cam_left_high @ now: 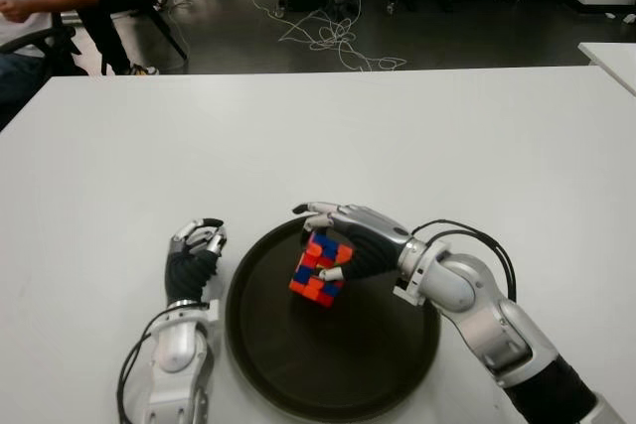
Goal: Pick up the Rubik's Cube and put it in the plate
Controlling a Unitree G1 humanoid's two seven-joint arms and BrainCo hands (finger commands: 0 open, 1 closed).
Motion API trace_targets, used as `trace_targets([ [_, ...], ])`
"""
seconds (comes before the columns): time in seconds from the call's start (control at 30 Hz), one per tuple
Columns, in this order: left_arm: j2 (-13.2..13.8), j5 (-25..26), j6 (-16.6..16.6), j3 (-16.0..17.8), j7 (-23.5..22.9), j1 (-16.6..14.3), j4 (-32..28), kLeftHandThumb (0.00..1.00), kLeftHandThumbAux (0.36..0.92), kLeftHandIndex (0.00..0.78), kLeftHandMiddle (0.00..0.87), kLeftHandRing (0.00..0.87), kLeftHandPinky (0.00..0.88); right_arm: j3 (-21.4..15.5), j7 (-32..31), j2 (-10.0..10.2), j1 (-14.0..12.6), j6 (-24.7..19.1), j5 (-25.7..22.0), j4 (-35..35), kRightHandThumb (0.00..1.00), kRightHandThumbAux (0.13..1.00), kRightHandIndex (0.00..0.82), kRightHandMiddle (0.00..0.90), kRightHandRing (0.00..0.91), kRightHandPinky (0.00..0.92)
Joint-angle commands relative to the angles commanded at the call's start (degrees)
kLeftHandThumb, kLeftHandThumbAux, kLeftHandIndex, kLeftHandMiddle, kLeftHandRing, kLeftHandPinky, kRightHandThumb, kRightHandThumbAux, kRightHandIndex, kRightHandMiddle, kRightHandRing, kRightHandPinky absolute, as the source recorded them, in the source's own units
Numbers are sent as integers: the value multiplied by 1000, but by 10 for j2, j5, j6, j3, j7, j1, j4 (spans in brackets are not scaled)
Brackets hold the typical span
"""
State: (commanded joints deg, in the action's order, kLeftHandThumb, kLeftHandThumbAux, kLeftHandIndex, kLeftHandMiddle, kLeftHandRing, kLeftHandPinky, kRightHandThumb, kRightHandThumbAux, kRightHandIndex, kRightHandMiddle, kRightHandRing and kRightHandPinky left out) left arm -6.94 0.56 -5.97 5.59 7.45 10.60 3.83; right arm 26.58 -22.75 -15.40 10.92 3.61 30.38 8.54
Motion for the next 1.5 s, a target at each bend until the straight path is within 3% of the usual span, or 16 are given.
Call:
trace_targets([
  [0.9,1,-3,-5,-6,1,3,-3,707,707,443,781,809,804,2,-36,-16,12,-18,5,6,0,959,0,0,0,21],
  [1.5,-5,5,21,-6,0,9,-23,707,707,443,780,809,809,2,-41,-16,11,-28,10,12,0,947,0,0,0,3],
])
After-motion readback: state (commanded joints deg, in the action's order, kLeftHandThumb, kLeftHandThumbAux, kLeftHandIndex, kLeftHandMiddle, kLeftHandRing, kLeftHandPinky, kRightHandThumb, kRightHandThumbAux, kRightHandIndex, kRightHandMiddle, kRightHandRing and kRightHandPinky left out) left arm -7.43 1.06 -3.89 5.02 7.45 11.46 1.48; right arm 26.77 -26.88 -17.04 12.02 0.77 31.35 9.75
